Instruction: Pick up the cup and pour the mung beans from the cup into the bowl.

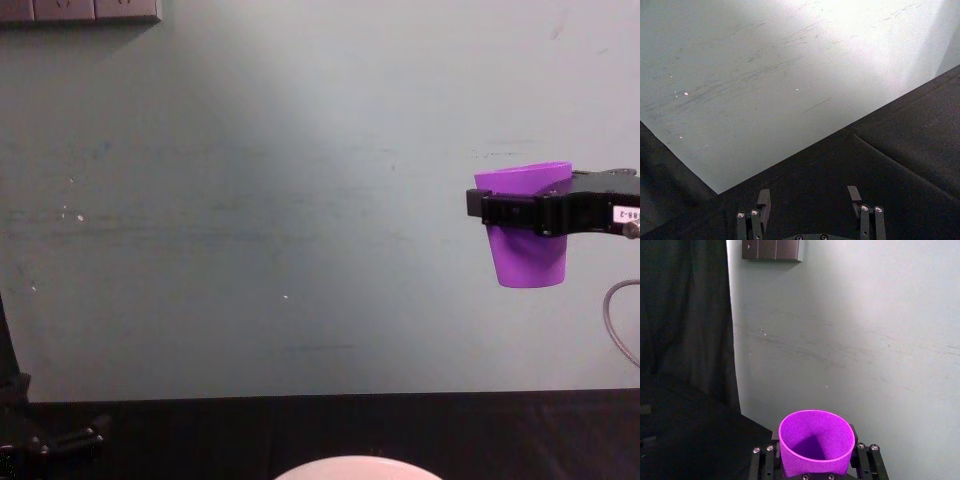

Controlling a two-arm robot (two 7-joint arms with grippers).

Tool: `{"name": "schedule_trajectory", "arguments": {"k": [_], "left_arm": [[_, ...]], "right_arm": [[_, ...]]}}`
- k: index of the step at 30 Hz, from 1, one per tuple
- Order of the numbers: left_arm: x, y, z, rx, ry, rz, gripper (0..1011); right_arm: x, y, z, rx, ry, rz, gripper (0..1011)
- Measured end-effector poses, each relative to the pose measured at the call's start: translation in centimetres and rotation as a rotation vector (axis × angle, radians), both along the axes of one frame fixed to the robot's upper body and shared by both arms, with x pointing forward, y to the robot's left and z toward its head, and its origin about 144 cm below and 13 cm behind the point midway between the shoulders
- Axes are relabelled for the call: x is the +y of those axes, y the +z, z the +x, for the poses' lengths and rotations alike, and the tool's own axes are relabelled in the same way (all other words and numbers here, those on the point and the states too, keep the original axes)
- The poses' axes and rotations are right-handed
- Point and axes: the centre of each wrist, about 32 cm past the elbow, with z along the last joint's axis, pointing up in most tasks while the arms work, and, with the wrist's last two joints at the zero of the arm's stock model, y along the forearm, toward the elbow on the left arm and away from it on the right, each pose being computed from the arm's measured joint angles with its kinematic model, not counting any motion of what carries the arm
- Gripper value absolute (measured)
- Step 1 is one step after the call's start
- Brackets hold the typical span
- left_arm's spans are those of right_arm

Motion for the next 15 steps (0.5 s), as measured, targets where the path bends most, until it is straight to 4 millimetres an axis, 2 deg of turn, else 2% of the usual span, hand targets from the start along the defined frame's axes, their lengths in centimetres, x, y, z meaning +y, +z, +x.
{"name": "schedule_trajectory", "arguments": {"k": [15], "left_arm": [[0.0,0.0,0.0,0.0,0.0,0.0,1000]], "right_arm": [[0.0,0.0,0.0,0.0,0.0,0.0,751]]}}
